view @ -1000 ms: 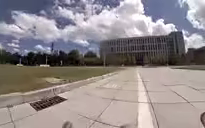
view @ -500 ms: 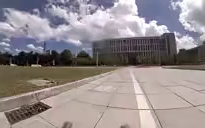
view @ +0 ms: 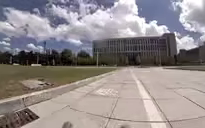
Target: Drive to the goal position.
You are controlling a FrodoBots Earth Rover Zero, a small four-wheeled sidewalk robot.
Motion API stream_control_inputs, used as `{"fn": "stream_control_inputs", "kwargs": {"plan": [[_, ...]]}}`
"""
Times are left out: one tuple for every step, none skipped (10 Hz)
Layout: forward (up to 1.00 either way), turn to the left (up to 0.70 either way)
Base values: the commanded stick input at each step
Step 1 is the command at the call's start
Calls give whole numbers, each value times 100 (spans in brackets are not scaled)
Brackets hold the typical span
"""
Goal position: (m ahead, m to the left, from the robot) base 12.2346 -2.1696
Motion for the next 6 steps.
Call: {"fn": "stream_control_inputs", "kwargs": {"plan": [[70, 0], [70, 0], [70, 0], [70, 0], [70, -34], [70, -35]]}}
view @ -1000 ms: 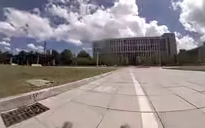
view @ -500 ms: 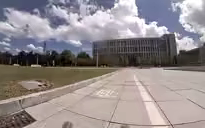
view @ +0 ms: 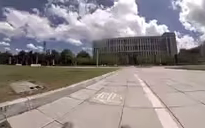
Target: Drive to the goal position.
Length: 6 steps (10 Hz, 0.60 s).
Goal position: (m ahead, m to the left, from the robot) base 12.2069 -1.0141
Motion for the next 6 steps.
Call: {"fn": "stream_control_inputs", "kwargs": {"plan": [[70, -35], [70, -35], [70, -27], [70, -11], [70, 0], [70, 0]]}}
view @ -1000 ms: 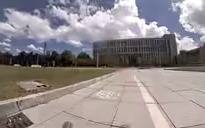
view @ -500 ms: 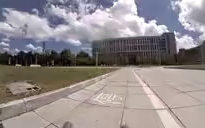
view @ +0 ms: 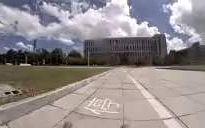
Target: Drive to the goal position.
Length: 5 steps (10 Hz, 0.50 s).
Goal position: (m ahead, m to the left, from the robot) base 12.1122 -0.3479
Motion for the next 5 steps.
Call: {"fn": "stream_control_inputs", "kwargs": {"plan": [[70, 0], [70, 0], [70, 0], [70, 0], [70, 0]]}}
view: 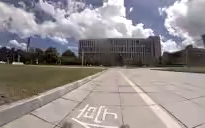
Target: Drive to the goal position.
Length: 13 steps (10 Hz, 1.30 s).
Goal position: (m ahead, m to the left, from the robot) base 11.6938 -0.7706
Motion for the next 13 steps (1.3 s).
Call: {"fn": "stream_control_inputs", "kwargs": {"plan": [[70, 0], [70, 0], [70, 0], [70, 0], [70, 0], [70, -3], [70, -33], [70, -33], [70, -28], [70, -14], [70, -2], [70, 0], [70, 0]]}}
